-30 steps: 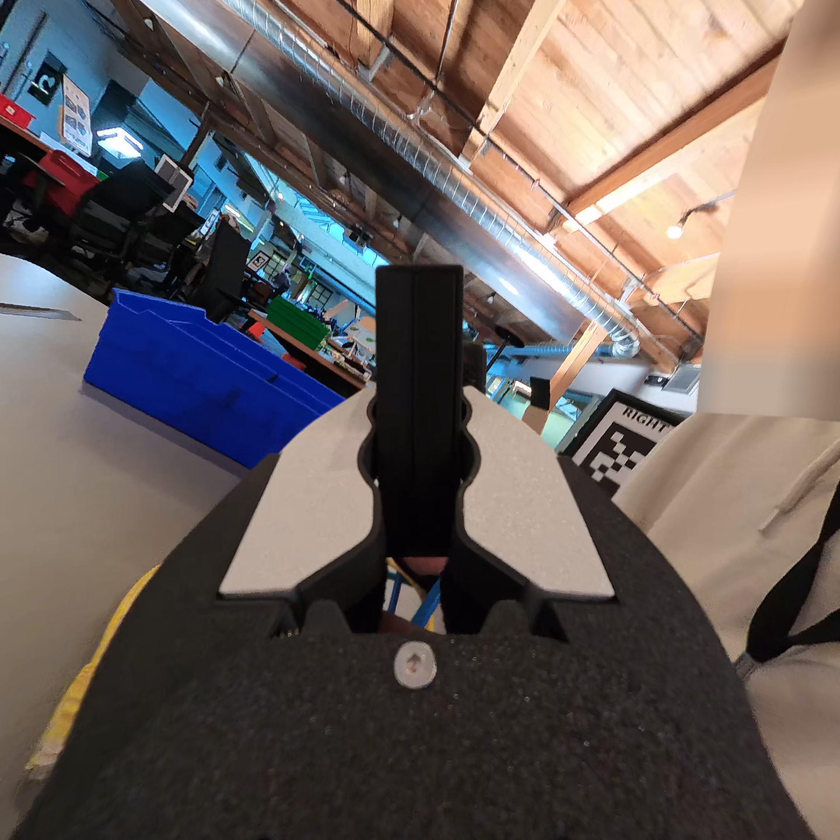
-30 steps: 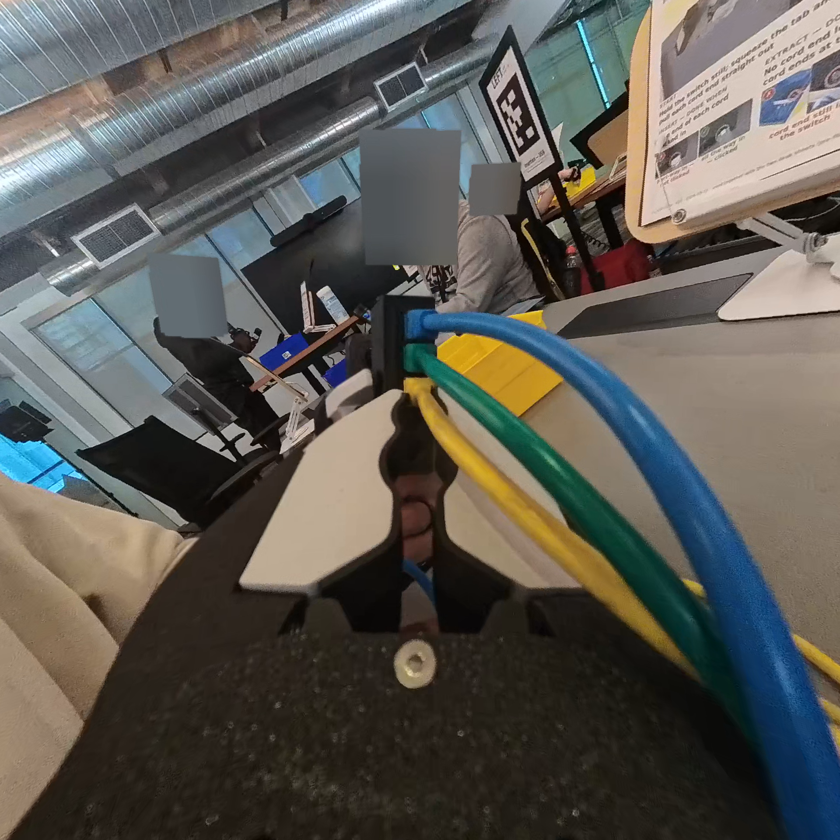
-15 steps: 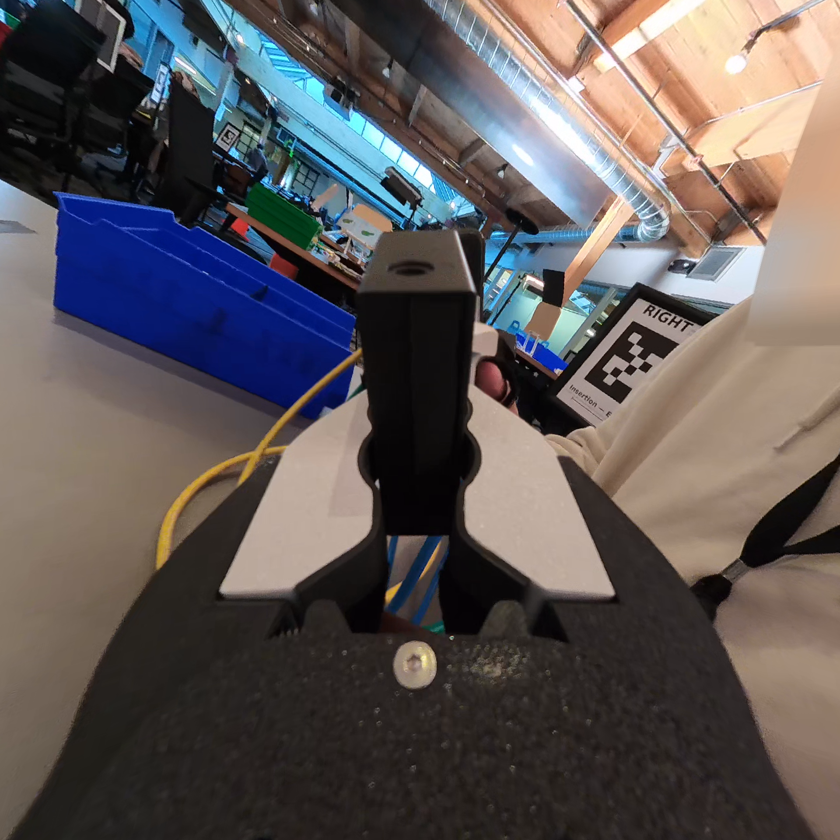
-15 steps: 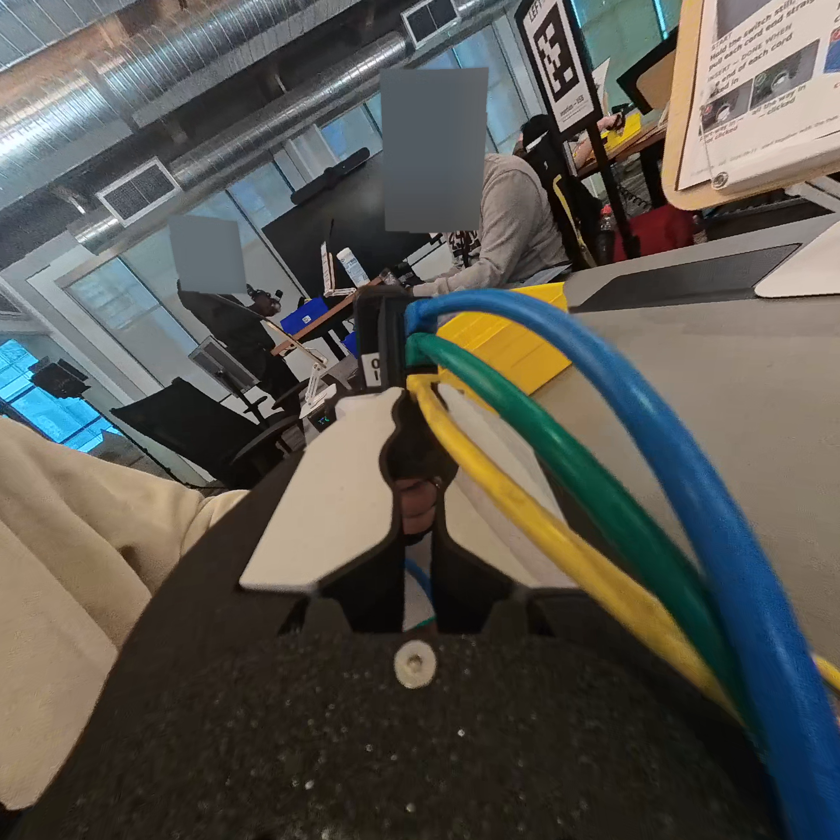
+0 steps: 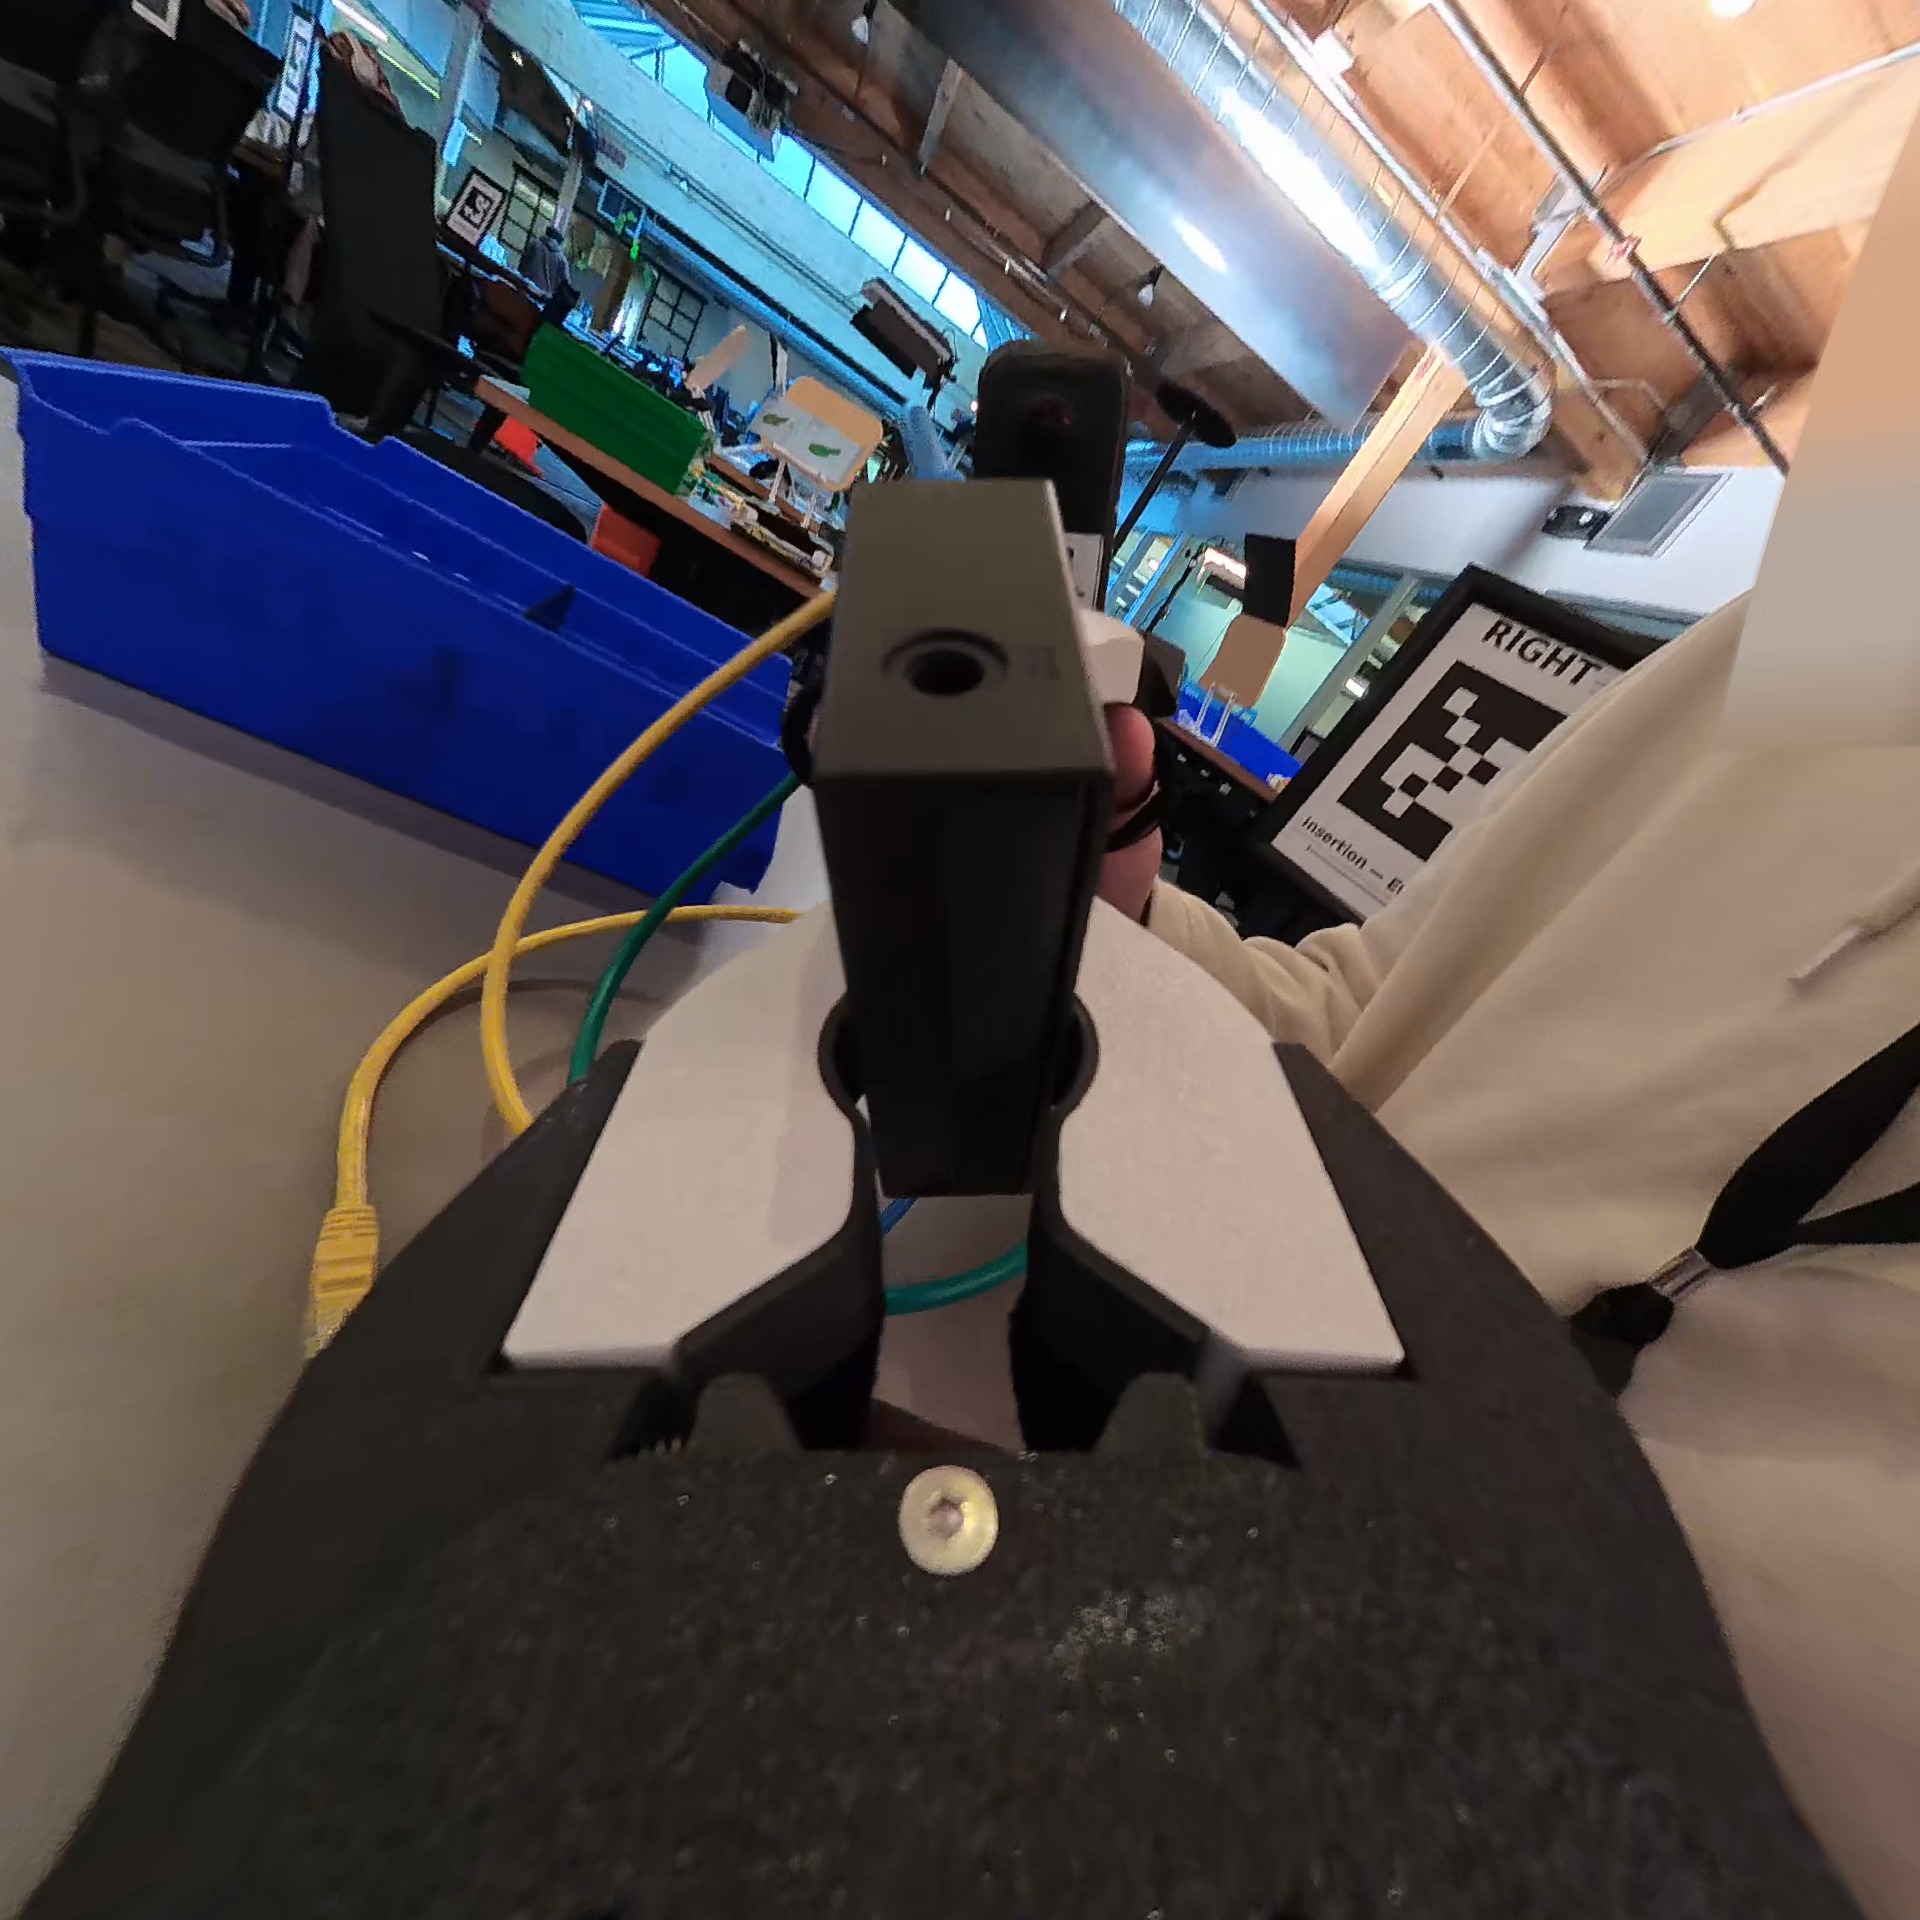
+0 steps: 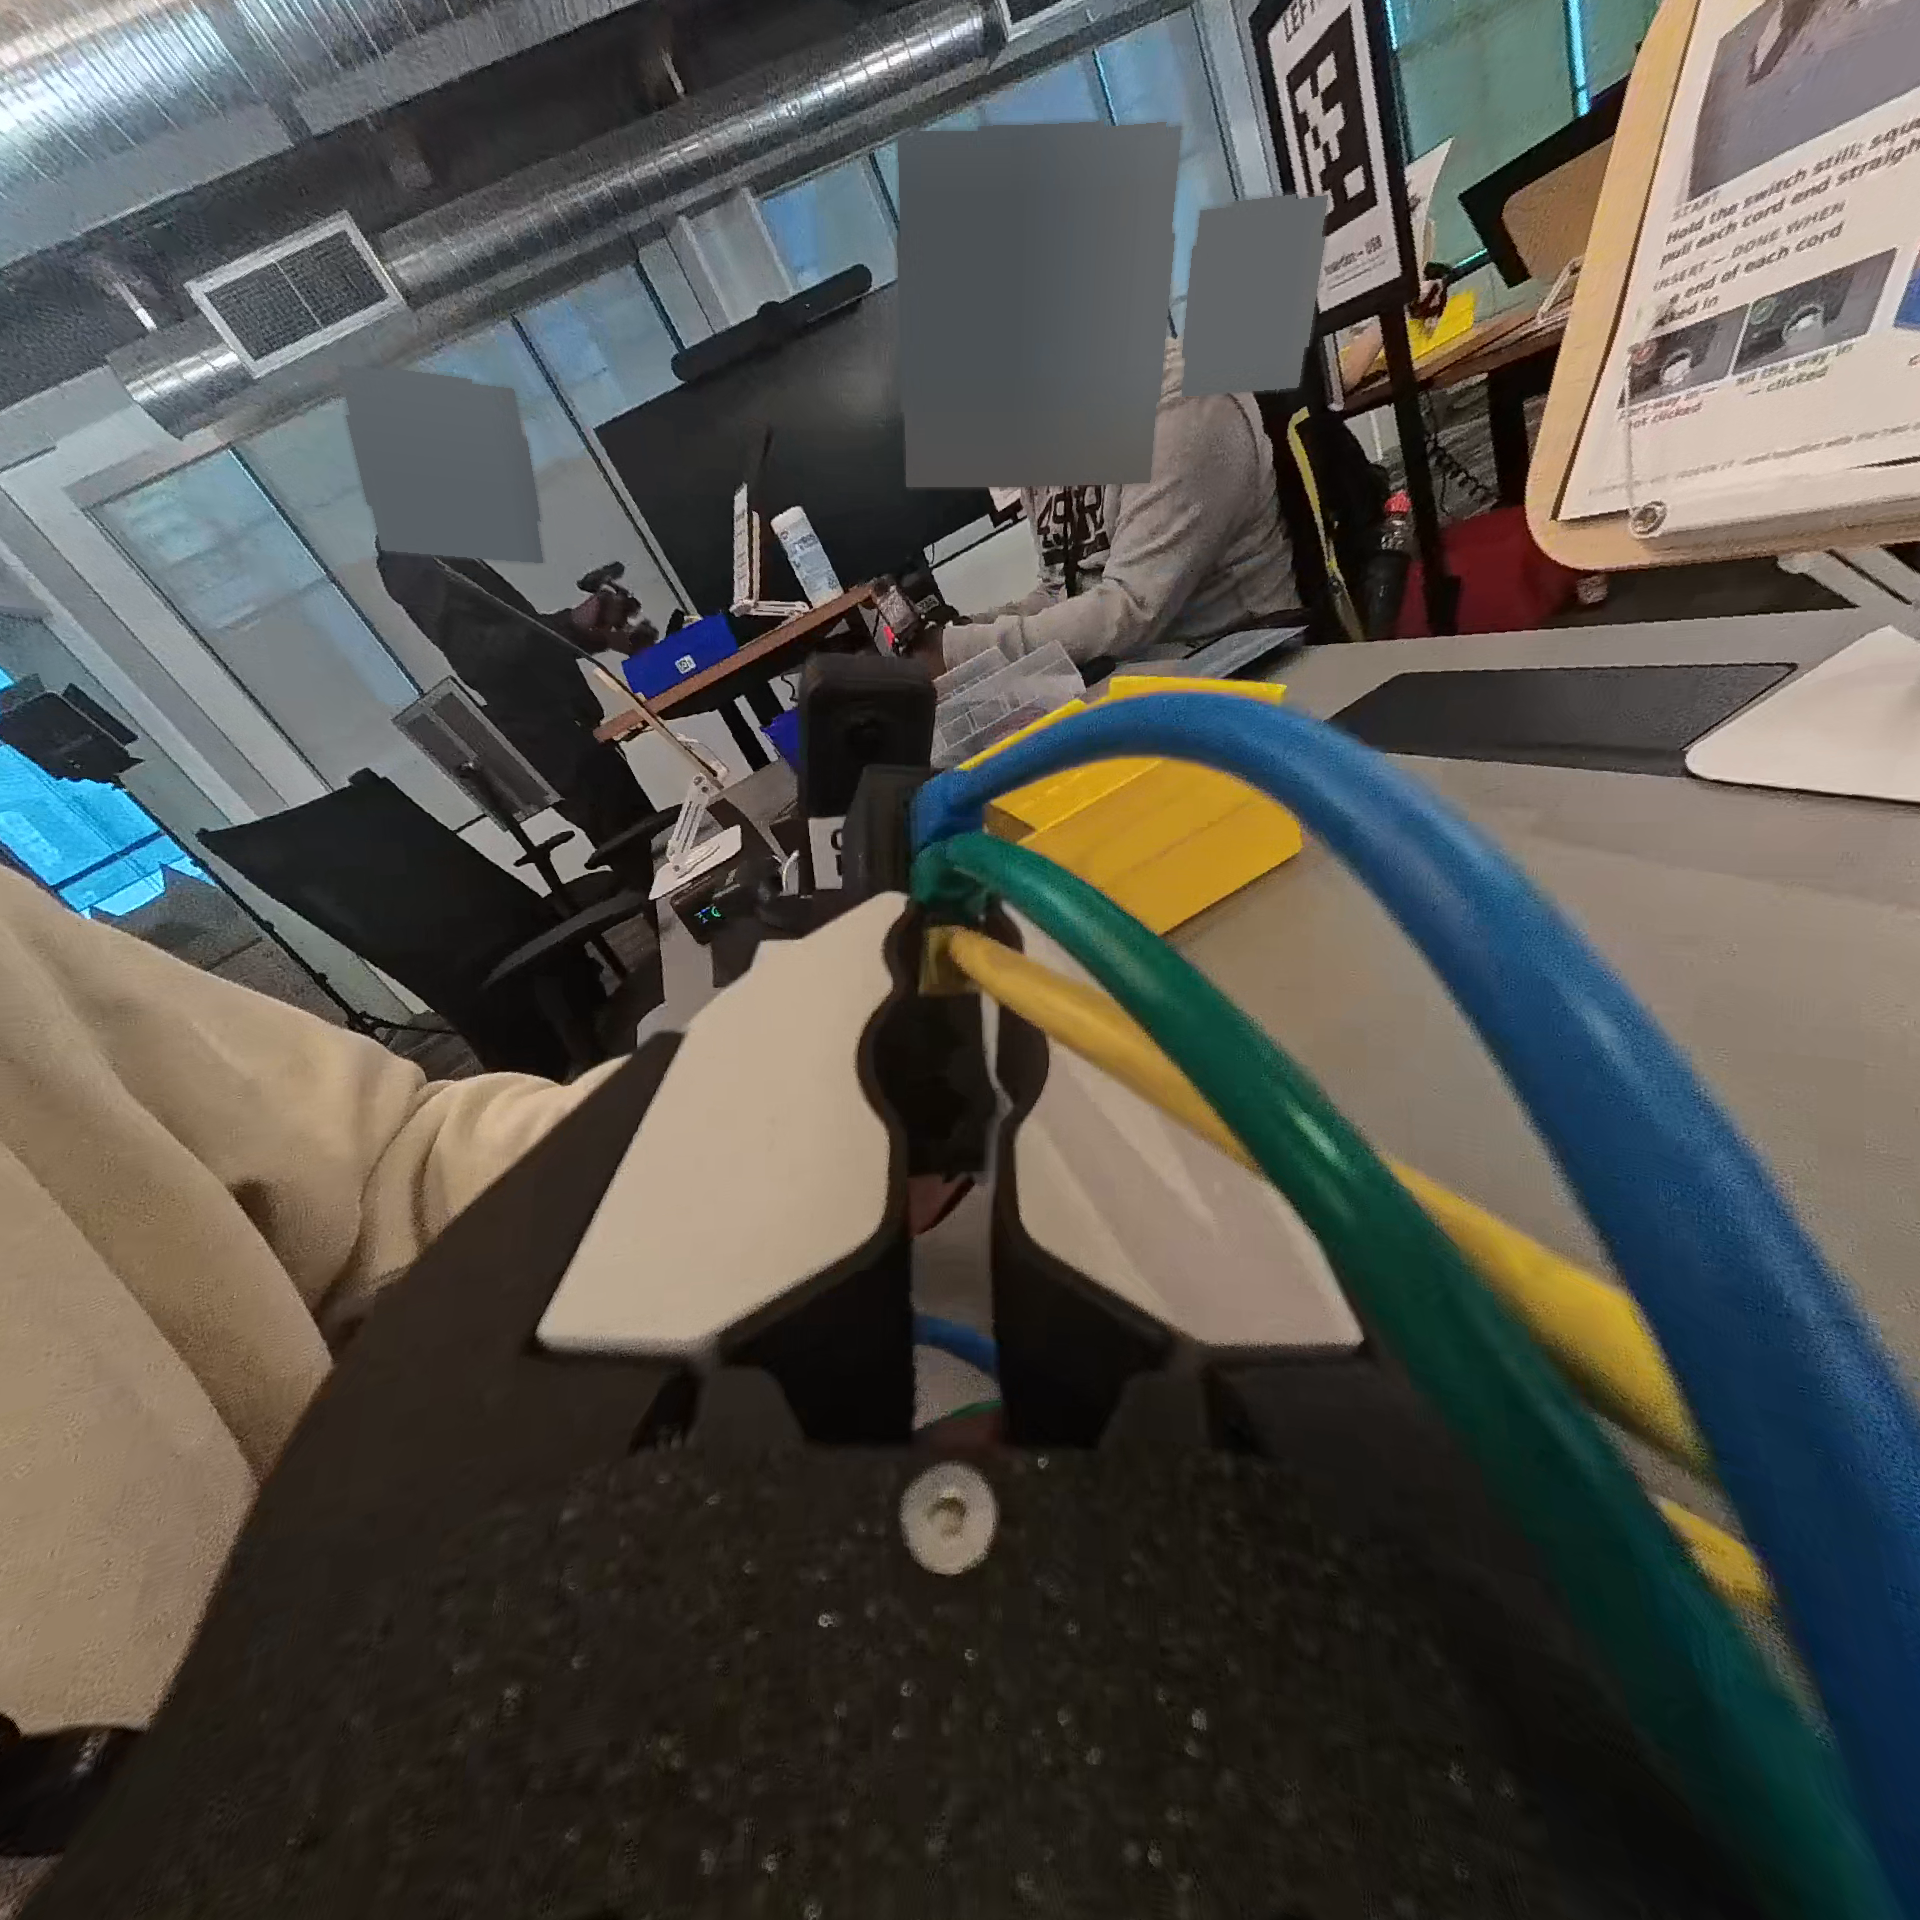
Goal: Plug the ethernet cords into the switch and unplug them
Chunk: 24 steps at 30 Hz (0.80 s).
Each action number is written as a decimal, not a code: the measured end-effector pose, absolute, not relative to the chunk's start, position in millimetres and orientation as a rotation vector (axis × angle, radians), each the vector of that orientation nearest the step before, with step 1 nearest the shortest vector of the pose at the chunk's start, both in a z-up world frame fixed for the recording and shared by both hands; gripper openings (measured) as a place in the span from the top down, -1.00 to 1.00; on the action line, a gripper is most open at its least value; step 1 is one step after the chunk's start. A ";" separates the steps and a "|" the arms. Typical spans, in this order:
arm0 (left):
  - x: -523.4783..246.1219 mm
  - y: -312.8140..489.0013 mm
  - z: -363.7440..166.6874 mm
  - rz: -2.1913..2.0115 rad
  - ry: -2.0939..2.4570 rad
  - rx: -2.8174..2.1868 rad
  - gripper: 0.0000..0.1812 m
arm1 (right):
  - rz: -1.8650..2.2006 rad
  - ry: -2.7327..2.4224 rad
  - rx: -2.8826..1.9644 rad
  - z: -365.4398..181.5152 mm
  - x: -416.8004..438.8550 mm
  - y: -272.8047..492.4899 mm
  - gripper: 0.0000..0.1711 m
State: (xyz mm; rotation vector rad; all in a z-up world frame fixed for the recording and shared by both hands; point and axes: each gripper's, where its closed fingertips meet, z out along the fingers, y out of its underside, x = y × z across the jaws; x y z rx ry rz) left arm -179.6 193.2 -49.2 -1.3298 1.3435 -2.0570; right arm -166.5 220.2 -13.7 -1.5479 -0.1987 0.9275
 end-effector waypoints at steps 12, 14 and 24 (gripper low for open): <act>-179.1 194.6 -51.0 -2.106 1.320 -1.337 0.68 | 0.994 -0.163 -1.545 -19.9 -157.6 212.6 0.89; -179.5 193.3 -50.9 -2.116 1.323 -1.336 0.68 | 1.001 -0.167 -1.538 -18.8 -158.5 210.9 0.91; -189.5 197.2 -68.9 -1.802 1.637 -1.337 0.68 | 1.043 -0.240 -1.666 -34.7 -169.7 203.2 0.92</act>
